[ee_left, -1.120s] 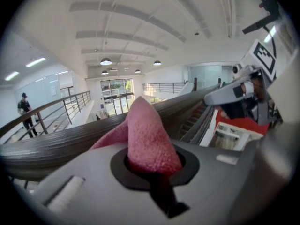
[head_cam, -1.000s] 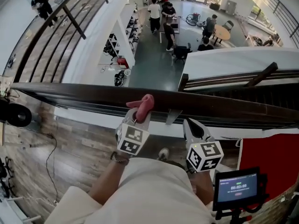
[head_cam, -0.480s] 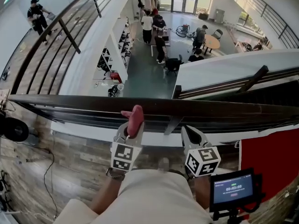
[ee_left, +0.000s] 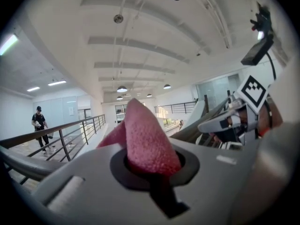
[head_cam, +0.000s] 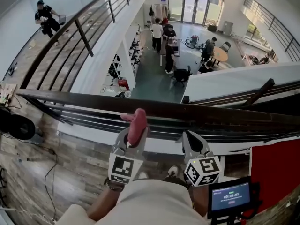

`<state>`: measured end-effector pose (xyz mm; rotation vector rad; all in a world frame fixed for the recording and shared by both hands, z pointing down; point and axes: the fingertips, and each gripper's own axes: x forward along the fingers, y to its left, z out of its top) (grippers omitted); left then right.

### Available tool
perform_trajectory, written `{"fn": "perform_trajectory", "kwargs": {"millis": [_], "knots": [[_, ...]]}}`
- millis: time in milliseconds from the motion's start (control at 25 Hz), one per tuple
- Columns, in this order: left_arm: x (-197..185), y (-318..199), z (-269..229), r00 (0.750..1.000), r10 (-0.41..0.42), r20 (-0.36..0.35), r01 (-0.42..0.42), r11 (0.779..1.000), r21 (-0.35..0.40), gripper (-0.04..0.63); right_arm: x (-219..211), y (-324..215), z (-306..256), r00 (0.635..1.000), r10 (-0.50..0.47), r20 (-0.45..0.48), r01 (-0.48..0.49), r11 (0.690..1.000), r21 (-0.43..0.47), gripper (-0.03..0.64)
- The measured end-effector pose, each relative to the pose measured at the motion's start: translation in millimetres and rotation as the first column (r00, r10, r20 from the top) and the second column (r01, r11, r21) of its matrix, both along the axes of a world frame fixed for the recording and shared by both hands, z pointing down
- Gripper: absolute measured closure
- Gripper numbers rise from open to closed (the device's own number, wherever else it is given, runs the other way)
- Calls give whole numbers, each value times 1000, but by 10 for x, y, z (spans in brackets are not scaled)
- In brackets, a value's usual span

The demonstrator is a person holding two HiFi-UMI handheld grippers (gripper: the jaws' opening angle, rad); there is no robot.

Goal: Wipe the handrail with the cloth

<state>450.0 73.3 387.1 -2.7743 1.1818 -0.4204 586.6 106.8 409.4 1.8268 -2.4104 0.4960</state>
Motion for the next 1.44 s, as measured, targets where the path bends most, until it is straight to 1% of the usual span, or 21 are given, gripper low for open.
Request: {"fn": "perform_trajectory", "kwargs": {"millis": [120,240,320,400,560,680,880,960,1080,1280,1320,1440], "knots": [[-120,-27,-68,1000,16,-6,-16,1000,26,560,-222,-8,-165,999,-16,-31,17,999,38,614],[-113,-23,-174,998,50,-22,-49,997,55,560,-283,49,-389,999,3,-37,1,996,91,614],[-112,-25,-301,997,70,-43,-67,995,75,559,-301,73,-512,998,20,-56,-14,994,111,614],[-135,-23,-400,994,83,-72,-77,994,82,559,-310,71,-567,996,39,-81,-30,993,115,614],[-232,43,-425,990,111,-82,-103,991,88,560,-352,121,-552,993,75,-86,-66,992,110,615],[-264,38,-505,990,107,-94,-97,990,103,560,-375,180,-573,994,82,-73,-73,990,118,615],[-242,42,-617,990,87,-111,-71,988,136,560,-343,174,-613,998,54,-43,-49,991,121,615],[-195,41,-641,989,82,-125,-65,988,139,560,-299,163,-639,997,51,-51,-45,991,126,615],[-123,33,-596,991,88,-103,-71,985,155,559,-222,162,-671,997,45,-64,-36,990,133,615],[-6,75,-633,986,75,-151,-53,988,145,559,-148,177,-636,996,36,-81,-25,991,132,614],[4,81,-623,986,74,-151,-52,988,144,560,-149,176,-626,996,32,-86,-21,991,131,615],[25,86,-520,990,85,-110,-68,986,149,558,-146,173,-599,995,23,-97,-10,992,128,614]]}}
